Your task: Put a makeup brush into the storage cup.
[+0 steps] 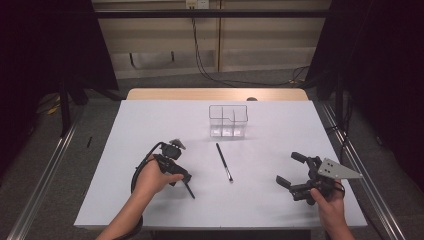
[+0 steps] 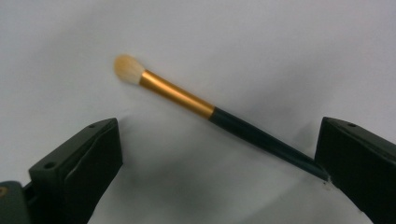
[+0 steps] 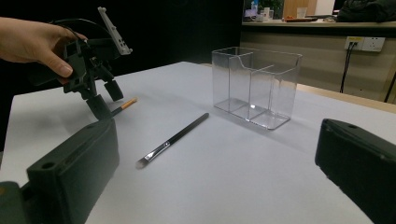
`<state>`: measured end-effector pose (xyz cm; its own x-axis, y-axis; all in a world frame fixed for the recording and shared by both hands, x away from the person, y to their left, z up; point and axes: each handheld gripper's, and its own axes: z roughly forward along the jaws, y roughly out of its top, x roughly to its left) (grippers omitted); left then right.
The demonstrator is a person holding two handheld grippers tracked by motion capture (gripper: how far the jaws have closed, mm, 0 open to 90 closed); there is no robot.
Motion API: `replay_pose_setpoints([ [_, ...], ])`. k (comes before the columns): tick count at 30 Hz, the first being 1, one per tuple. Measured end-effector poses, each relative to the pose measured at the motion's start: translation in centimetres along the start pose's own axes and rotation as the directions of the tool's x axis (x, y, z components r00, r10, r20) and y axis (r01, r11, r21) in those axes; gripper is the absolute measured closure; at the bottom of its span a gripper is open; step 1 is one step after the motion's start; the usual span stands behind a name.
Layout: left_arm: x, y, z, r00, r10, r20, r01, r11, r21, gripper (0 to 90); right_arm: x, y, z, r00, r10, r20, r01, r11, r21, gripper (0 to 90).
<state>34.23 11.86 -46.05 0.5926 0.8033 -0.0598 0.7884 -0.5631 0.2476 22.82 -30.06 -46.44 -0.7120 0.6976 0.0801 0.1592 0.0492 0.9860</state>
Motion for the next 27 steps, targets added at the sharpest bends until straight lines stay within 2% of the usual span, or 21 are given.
replay_pose_setpoints([
  [3,-0.5,0.0,0.2,0.9987,0.029,-0.041,-0.029,0.9995,0.013,0.7,0.0,0.0,0.0,1.0000,0.001,0.002,-0.001,1.000,0.001,0.0],
  [8,-0.9,0.0,-0.2,0.9987,0.039,-0.032,-0.039,0.9992,0.007,7.5,-0.1,0.0,-0.1,1.0000,0.000,0.005,0.000,1.000,0.001,0.0],
  [11,-1.2,-0.2,-0.6,0.9978,0.063,-0.021,-0.063,0.9980,0.006,18.8,-0.1,0.0,-0.1,1.0000,0.000,0.004,0.000,1.000,0.001,0.0],
  [15,-1.5,-0.2,-1.0,0.9980,0.061,-0.016,-0.061,0.9980,0.018,33.7,-0.1,0.0,0.0,1.0000,-0.002,0.004,0.002,1.000,0.003,0.0],
  [18,-1.7,-0.3,-1.3,0.9975,0.070,-0.012,-0.070,0.9971,0.031,52.5,-0.1,0.0,-0.1,1.0000,-0.001,0.006,0.001,1.000,0.001,0.0],
  [20,-1.8,-0.3,-1.5,0.9977,0.067,-0.008,-0.067,0.9968,0.044,61.8,-0.2,0.0,-0.1,1.0000,-0.001,0.006,0.001,1.000,0.001,0.0],
  [22,-1.7,-0.2,-1.6,0.9980,0.061,0.017,-0.062,0.9955,0.071,78.0,-0.2,0.0,-0.1,1.0000,-0.002,0.008,0.002,1.000,0.002,0.0],
  [23,-1.7,-0.3,-1.5,0.9981,0.058,0.023,-0.060,0.9957,0.071,83.1,-0.2,0.0,0.0,1.0000,-0.003,0.009,0.003,1.000,0.003,0.0],
  [27,-1.6,-0.2,-1.5,0.9985,0.047,0.026,-0.049,0.9958,0.077,83.2,-0.1,0.0,0.0,1.0000,-0.003,0.009,0.003,1.000,0.005,0.0],
])
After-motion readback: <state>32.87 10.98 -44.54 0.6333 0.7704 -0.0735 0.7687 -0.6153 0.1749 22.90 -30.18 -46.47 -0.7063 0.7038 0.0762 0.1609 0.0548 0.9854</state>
